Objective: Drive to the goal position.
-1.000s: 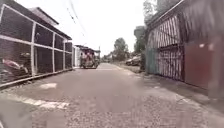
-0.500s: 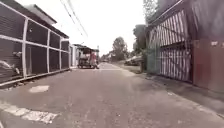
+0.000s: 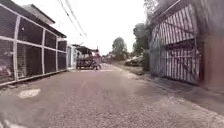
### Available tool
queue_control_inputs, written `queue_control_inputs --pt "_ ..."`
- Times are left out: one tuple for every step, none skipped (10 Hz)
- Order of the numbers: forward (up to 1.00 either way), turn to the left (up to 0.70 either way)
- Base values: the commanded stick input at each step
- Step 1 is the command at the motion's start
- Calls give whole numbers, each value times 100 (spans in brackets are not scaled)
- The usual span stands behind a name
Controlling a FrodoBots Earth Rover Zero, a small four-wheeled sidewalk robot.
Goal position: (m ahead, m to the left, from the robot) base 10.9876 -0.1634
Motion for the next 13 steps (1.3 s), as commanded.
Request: queue_control_inputs --pt "70 0" --pt "70 0" --pt "70 0" --pt "70 0" --pt "70 0" --pt "70 0" --pt "70 0" --pt "70 0" --pt "70 0" --pt "70 0" --pt "70 0" --pt "70 0" --pt "70 0"
